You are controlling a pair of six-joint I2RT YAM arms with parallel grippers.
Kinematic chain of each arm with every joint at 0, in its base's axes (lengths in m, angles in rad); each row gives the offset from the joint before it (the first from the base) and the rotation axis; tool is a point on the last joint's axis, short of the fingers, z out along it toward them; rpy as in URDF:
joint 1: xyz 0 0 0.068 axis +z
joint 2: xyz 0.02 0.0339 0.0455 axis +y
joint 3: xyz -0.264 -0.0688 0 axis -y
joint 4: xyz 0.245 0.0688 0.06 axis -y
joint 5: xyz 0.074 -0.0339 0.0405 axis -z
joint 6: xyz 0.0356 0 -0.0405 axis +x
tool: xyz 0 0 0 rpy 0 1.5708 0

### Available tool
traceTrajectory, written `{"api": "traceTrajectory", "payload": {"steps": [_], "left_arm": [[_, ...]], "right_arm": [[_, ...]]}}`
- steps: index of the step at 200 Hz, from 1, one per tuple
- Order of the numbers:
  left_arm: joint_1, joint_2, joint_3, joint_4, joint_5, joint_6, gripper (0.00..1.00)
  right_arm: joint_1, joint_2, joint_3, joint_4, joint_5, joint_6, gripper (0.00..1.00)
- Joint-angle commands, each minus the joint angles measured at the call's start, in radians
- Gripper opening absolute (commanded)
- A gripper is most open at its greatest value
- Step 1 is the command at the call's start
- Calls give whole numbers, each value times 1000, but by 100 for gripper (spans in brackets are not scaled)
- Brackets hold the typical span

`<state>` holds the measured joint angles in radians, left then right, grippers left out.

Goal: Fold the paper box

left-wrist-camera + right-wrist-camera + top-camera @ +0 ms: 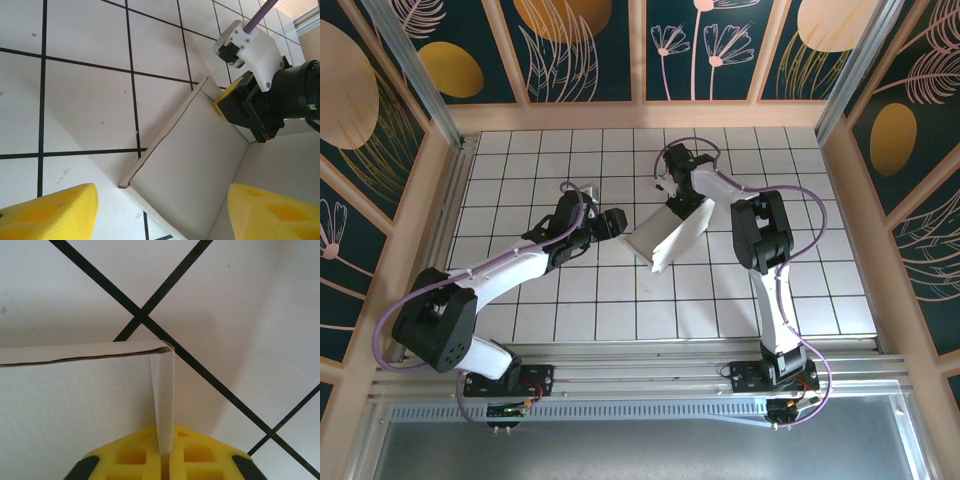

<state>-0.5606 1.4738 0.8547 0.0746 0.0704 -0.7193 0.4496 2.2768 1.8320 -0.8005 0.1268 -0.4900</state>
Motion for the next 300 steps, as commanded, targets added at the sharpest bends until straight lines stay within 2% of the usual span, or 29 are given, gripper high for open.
{"api": "traceTrajectory", "payload": {"steps": [1,27,51,67,93,123,159,201,233,274,300], "left_arm": [[10,-20,-11,30,5,22,69],[12,-20,-9,26,-2,31,69],[11,-7,2,12,3,57,69],[13,7,12,17,72,119,69],[13,59,81,-53,116,262,70],[12,170,196,-119,147,361,70],[10,352,330,-154,285,442,70],[11,450,363,-146,332,435,69],[10,515,398,-180,277,447,68],[11,561,444,-212,295,480,64],[10,567,460,-225,287,487,64]], "right_arm": [[-6,15,-15,-16,-11,34,25],[-4,-39,-22,58,-101,47,30],[-5,-44,21,54,-108,41,30],[-3,-36,71,26,-108,35,42],[-3,-43,144,-9,-108,19,48],[-2,-48,215,-35,-151,12,48],[-23,-36,199,-51,-159,18,48],[-48,-72,165,-29,-243,53,49],[-100,-66,168,-75,-242,40,48],[-160,-13,168,-147,-282,38,46],[-156,20,159,-160,-286,27,43]]}}
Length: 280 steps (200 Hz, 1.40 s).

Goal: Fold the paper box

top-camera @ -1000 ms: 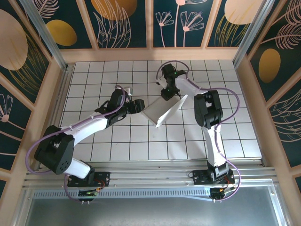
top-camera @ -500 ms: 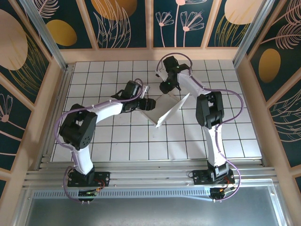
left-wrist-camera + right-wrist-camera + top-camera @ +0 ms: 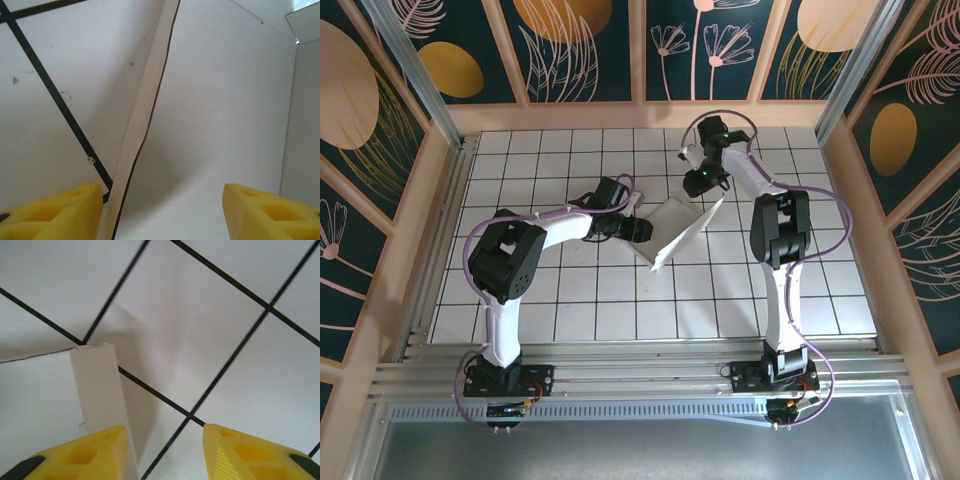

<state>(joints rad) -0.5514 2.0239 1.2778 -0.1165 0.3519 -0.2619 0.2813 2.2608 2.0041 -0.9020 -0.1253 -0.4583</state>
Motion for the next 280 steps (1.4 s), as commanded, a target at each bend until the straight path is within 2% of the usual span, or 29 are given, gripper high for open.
{"api": "traceTrajectory", "payload": {"steps": [1,80,122,142,170,216,250,264,280], "left_arm": [[2,17,38,-34,5,30,64],[-13,102,119,-98,-33,47,60],[-15,115,126,-97,-41,39,60],[-15,114,118,-91,-42,35,60],[-15,114,118,-82,-40,28,60],[-14,103,114,-72,-43,18,60],[-15,96,107,-63,-39,9,60],[-15,93,104,-57,-30,3,60],[-14,84,95,-50,-27,-7,60]], "right_arm": [[12,37,-13,-58,-34,-5,43],[52,80,-39,-74,-74,-31,40],[69,105,-45,-77,-37,-29,36],[76,111,-55,-77,-26,-28,37],[91,120,-57,-88,-72,-29,39],[100,139,-58,-101,3,-9,32],[118,154,-45,-107,111,16,16],[132,162,-44,-106,168,26,15],[146,171,-44,-98,205,46,7]]}}
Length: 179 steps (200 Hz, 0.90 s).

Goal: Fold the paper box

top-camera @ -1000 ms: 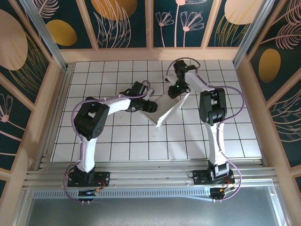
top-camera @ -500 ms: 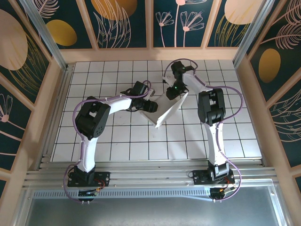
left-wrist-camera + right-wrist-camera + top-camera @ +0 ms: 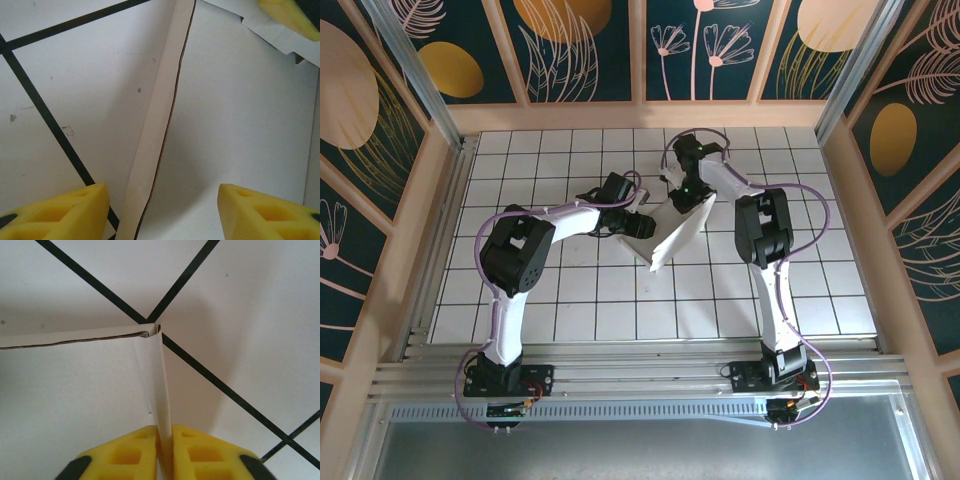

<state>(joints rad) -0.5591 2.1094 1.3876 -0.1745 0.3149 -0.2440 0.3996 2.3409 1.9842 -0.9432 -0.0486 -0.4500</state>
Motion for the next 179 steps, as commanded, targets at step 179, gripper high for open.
{"api": "traceTrajectory", "payload": {"steps": [179], "left_arm": [[-5,-114,-102,54,-67,-109,65]], "right_arm": [[97,118,-44,-72,266,45,0]]}}
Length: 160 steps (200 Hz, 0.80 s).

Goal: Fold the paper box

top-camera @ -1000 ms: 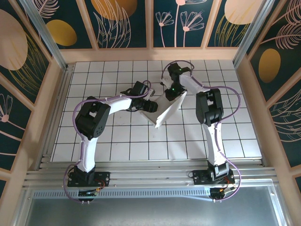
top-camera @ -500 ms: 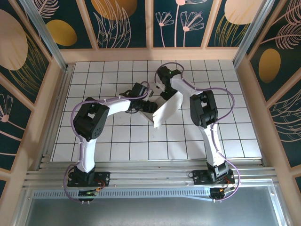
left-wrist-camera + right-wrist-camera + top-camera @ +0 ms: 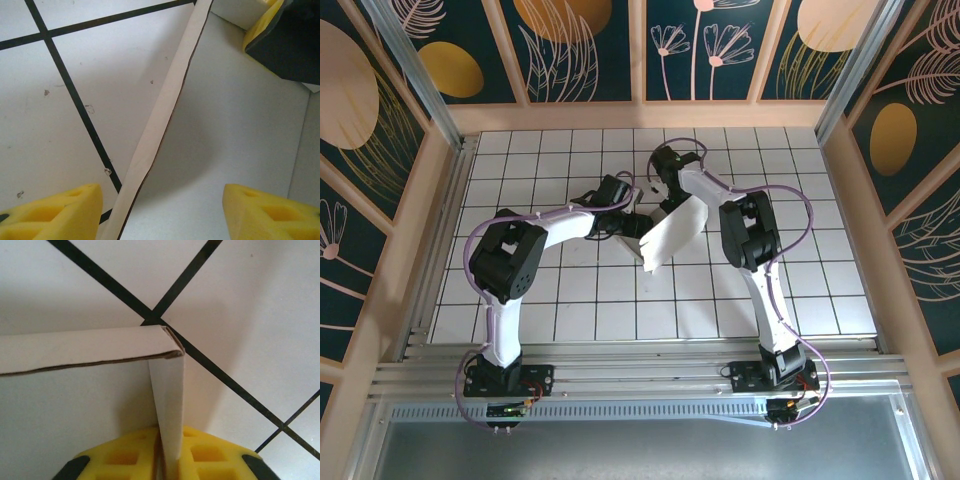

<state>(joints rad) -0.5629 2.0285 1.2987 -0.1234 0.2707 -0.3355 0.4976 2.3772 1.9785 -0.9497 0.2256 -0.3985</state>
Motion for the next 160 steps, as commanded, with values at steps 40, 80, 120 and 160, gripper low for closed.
{"api": "traceTrajectory", "payload": {"steps": [40,80,120,160], "left_arm": [[-2,-22,-7,-11,-48,-17,65],[-2,-3,18,-31,-73,-5,65],[-2,59,96,-105,-152,28,61],[-2,117,167,-163,-269,43,51]], "right_arm": [[15,55,-11,-32,-40,-10,27],[16,-1,94,-10,-126,15,48],[13,-59,244,11,-116,59,66],[13,-93,358,26,-115,174,75]]}}
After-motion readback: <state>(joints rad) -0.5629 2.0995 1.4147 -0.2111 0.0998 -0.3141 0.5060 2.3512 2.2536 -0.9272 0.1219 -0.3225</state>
